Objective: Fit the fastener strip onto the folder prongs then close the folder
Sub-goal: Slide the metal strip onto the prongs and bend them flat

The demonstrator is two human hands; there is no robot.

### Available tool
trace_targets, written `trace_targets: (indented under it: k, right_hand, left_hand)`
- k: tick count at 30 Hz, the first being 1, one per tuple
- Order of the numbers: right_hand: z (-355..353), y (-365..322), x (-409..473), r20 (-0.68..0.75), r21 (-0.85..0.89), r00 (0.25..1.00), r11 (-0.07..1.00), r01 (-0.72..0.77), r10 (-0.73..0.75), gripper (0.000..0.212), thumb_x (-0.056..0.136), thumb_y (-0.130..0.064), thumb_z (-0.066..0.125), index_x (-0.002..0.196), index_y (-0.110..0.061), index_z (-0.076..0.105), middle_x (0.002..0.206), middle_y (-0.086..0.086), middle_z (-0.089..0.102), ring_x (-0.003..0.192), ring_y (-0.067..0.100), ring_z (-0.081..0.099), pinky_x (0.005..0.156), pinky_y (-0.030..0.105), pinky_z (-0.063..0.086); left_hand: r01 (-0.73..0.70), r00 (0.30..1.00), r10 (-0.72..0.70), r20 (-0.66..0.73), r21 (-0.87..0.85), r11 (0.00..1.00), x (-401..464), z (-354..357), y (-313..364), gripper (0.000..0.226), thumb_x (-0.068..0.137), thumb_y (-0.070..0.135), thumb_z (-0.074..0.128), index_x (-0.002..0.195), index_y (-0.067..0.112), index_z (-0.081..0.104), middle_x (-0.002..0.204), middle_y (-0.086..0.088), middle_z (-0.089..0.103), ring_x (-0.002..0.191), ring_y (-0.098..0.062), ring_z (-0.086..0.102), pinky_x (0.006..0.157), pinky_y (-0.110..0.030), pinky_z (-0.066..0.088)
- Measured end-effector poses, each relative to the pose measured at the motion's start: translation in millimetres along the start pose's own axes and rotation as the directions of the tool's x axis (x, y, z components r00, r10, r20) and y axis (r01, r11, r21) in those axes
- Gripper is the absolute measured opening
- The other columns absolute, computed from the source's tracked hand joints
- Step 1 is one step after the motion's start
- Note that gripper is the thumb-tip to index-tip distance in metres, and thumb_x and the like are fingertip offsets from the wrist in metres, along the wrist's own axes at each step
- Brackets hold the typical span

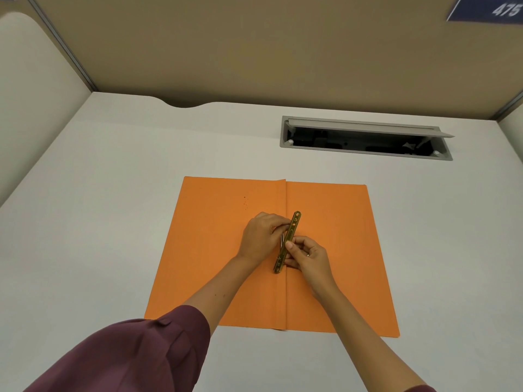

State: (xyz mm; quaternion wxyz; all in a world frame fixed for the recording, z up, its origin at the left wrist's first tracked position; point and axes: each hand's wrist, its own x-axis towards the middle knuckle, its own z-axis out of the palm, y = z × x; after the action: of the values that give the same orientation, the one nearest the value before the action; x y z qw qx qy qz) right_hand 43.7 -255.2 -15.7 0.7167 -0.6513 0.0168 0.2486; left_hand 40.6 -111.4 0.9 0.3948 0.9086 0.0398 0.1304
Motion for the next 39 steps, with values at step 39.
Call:
trace_targets:
  k: [39]
  right_hand:
    - [13.4,0.4,-7.1,-0.244,-0.343,0.958,0.937,0.063,-0.154,0.012,0.086,-0.015,0.063,0.075,-0.013,0.063,0.056,0.017,0.06,0.039,0.013,0.052,0.035,0.021,0.042]
  left_hand:
    - [-0.131,0.985,0.092,0.147,0.28,0.951,-43.9,-1.9,-14.1,0.025,0.093,0.029,0.053,0.117,0.031,0.063,0.131,0.013,0.059,0.134,-0.013,0.039,0.095,-0.05,0.029]
